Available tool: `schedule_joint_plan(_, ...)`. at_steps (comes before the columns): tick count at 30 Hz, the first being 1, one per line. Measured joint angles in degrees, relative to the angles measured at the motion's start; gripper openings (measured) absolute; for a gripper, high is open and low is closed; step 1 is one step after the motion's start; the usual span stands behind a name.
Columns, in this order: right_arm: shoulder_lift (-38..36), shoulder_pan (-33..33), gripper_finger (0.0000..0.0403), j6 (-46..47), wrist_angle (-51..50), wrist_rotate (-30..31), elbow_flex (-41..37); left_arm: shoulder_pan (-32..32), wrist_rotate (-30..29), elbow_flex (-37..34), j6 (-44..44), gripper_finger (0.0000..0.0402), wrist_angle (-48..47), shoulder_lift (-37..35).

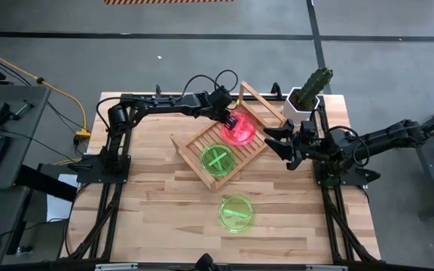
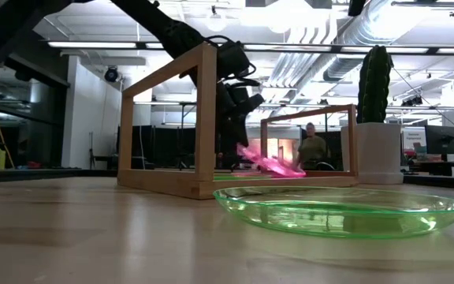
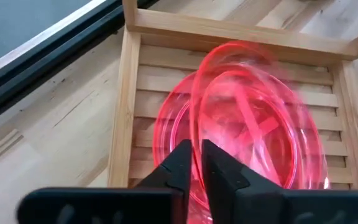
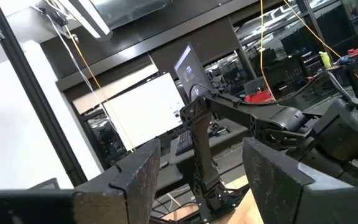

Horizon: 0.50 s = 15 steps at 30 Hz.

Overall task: Place and stack plates onto a shelf
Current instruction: Stack the pink plate on top of the other pink plates on the shelf, then stack the green plate on top of the other green plates on the shelf

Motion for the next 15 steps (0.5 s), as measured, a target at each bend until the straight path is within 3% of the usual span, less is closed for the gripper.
schedule_joint_plan(10,0.00,0.00,0.0210,0.12,0.25,-0.02,0.00,0.47,1.17,0.71,1.10,0.0145,-1.26,-0.36)
schedule_joint_plan(15,0.00,0.00,0.0210,0.13,0.45,-0.04,0.00,0.84,2.75,2.72,1.31,0.0182,-3.91,-0.68)
